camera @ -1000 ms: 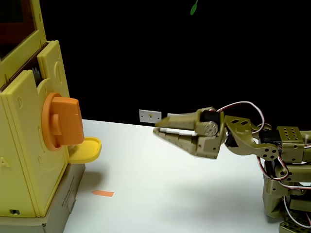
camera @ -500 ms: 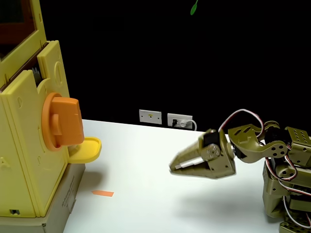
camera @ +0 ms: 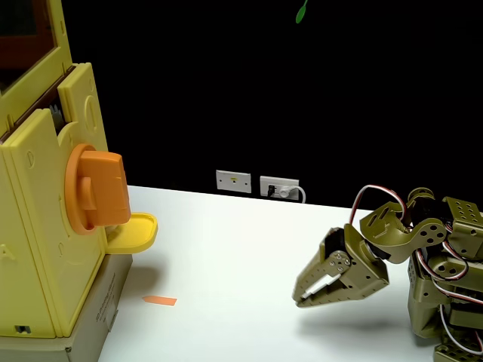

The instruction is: Turn the button of vending machine.

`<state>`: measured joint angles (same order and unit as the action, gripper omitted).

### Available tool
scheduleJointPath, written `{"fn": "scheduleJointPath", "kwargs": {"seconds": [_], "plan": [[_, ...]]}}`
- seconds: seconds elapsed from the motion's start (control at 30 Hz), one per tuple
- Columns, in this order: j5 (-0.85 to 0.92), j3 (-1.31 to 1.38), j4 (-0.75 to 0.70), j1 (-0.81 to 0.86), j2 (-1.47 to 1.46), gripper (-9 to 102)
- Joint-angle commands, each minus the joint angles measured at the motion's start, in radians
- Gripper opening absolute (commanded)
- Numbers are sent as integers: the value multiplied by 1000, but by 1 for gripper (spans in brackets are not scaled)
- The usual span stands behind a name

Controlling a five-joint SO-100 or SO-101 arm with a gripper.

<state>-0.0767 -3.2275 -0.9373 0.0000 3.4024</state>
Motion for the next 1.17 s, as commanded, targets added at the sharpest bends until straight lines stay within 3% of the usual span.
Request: {"fn": "scheduleJointPath", "kwargs": {"seconds": [0.0,1.13], "plan": [[-23,-49,-107,0,146,1],[-23,-49,-106,-25,147,-1]]}}
